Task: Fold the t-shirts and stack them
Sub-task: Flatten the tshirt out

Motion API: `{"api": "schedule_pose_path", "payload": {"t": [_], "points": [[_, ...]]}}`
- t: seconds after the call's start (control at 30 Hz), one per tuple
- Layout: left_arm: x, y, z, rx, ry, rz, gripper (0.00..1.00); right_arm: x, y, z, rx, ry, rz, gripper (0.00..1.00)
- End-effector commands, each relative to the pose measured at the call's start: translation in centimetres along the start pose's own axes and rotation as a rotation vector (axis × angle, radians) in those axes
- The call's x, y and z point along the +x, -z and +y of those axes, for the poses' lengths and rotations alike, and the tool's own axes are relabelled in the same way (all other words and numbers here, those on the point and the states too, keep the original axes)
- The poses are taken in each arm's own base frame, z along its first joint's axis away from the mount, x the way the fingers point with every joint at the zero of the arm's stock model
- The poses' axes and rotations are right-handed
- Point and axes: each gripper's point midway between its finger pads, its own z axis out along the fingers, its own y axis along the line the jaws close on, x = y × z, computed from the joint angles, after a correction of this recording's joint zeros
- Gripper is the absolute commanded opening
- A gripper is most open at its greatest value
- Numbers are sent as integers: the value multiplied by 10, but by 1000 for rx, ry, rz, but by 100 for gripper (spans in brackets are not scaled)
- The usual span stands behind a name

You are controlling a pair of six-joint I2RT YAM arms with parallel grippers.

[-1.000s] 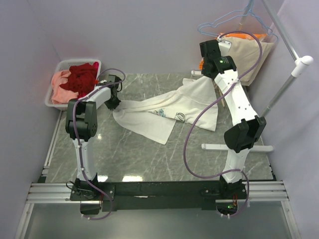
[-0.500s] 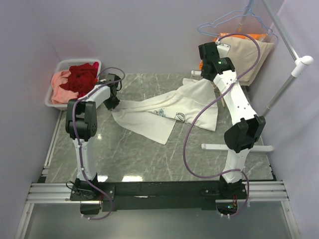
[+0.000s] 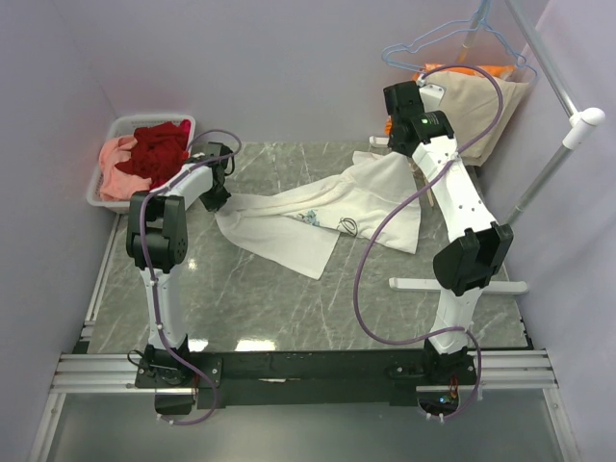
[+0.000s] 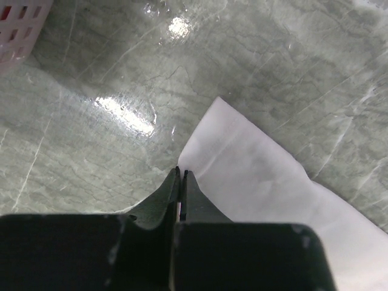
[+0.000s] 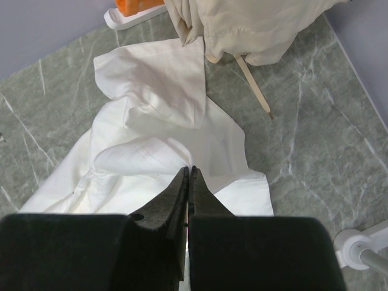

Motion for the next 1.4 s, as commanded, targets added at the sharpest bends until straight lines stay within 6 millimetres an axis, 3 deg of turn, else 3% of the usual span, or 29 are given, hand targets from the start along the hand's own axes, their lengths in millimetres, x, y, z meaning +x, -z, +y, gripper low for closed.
{"api": "schedule_pose_path", "payload": {"t": [0.0,0.2,0.3,0.5,0.53,0.6,0.63,0.7,0.73,0.77,0.8,0.83,0.9,0.93,1.0,1.07,1.1,1.13,1.37], "points": [[-22,13,-6,18,16,-53,1,-20,17,-10,-3,-53,-56,0],[-50,51,-6,52,36,-119,1,-34,29,-19,15,-82,-92,0],[-75,86,-9,95,59,-177,1,-52,45,-28,19,-106,-142,0],[-142,180,-11,212,122,-366,1,-99,94,-56,1,-181,-277,0],[-158,206,-9,239,132,-410,1,-109,109,-61,-19,-207,-314,0],[-172,232,-7,269,150,-453,1,-121,125,-68,-38,-219,-359,0],[-184,259,-4,308,165,-498,1,-134,145,-75,-68,-258,-416,0],[-196,287,0,351,177,-548,1,-140,158,-84,-76,-265,-457,0],[-203,314,7,396,196,-592,1,-151,179,-93,-105,-305,-513,0],[-208,330,10,425,208,-625,1,-152,185,-98,-107,-296,-529,0],[-211,343,14,445,210,-650,1,-155,195,-102,-124,-305,-553,0],[-212,365,22,481,222,-682,1,-165,219,-113,-157,-346,-612,0],[-216,391,30,533,224,-741,1,-166,232,-121,-183,-342,-651,0],[-211,409,41,558,231,-768,1,-173,256,-133,-219,-385,-710,0],[-211,434,50,613,231,-831,1,-172,269,-140,-246,-386,-741,0],[-202,462,68,662,228,-882,1,-172,295,-153,-295,-399,-791,0],[-198,488,84,700,230,-943,1,-174,305,-156,-319,-406,-815,0],[-194,491,87,709,218,-951,1,-171,318,-163,-350,-407,-837,0],[-162,568,130,868,182,-1082,1,-164,400,-196,-538,-413,-1004,0]]}}
